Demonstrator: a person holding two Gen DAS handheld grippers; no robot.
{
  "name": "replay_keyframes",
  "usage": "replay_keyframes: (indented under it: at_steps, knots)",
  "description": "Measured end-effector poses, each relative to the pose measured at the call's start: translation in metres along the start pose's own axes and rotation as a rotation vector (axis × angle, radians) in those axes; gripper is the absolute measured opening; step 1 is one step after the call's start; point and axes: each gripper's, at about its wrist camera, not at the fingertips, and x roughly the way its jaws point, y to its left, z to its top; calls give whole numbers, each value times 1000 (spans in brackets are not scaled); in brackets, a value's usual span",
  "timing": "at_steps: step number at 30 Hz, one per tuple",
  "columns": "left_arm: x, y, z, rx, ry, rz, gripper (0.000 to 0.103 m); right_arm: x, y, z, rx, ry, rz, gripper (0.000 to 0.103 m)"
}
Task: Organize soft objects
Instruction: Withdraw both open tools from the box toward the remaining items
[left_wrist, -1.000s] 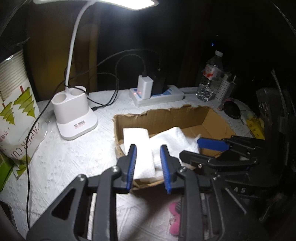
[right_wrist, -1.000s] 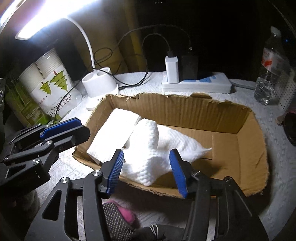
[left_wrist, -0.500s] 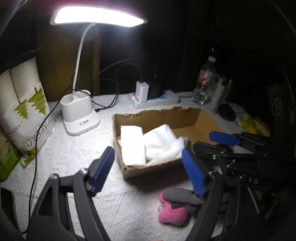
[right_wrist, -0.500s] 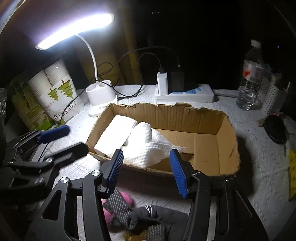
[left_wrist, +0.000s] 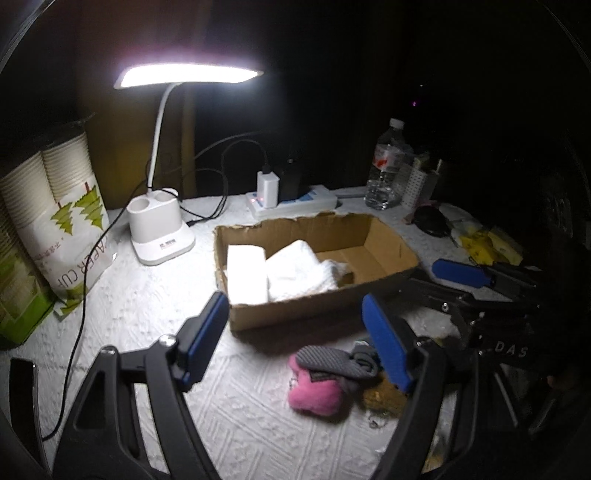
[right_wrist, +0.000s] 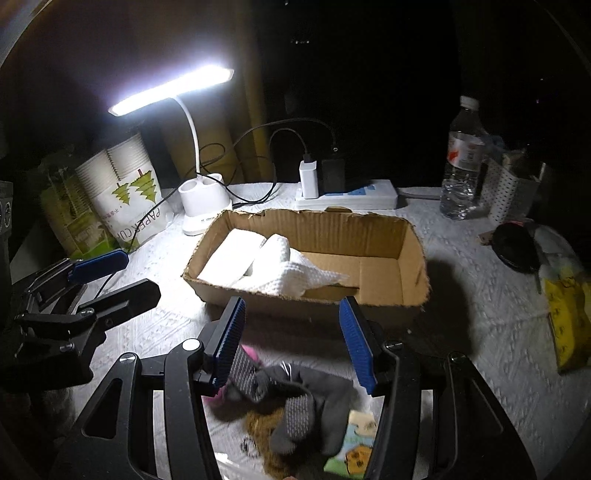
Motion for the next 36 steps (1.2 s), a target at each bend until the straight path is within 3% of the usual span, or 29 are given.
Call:
replay_keyframes:
  at_steps: [22,36]
  knots:
    - [-33,-50,-44,40,6,-32,76,-59,-18,-61,51,-33,-52,57]
    - [-8,-91,-81,68,118,-56,76,-70,-51,-107,120,-10,-69,57]
